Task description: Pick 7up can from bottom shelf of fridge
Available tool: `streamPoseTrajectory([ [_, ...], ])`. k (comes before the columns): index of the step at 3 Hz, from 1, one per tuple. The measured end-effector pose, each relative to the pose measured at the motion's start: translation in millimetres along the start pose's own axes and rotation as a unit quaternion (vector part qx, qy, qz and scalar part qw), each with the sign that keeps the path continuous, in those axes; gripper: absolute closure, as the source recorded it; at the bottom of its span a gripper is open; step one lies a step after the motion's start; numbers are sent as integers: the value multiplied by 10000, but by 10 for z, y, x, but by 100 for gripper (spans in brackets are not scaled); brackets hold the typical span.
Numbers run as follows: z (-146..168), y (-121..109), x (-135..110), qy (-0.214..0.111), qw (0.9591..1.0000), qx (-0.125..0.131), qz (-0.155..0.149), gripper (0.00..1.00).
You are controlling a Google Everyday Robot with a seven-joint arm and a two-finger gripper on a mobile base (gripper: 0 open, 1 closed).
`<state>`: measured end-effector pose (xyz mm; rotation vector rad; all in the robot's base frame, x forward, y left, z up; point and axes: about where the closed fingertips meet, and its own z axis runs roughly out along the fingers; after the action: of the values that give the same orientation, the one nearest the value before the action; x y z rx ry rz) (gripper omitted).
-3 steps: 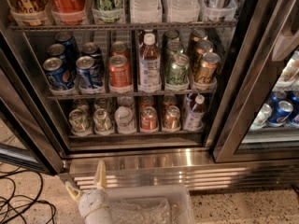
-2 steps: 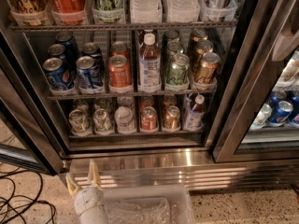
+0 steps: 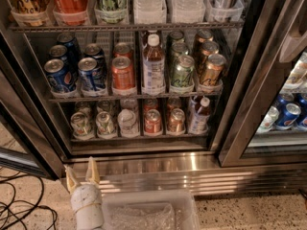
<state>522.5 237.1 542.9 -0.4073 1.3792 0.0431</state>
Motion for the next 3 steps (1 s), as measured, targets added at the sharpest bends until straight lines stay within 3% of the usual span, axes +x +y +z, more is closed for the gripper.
streamPoseTrajectory([
  [3, 477, -55, -333, 177, 9989, 265, 335, 36],
])
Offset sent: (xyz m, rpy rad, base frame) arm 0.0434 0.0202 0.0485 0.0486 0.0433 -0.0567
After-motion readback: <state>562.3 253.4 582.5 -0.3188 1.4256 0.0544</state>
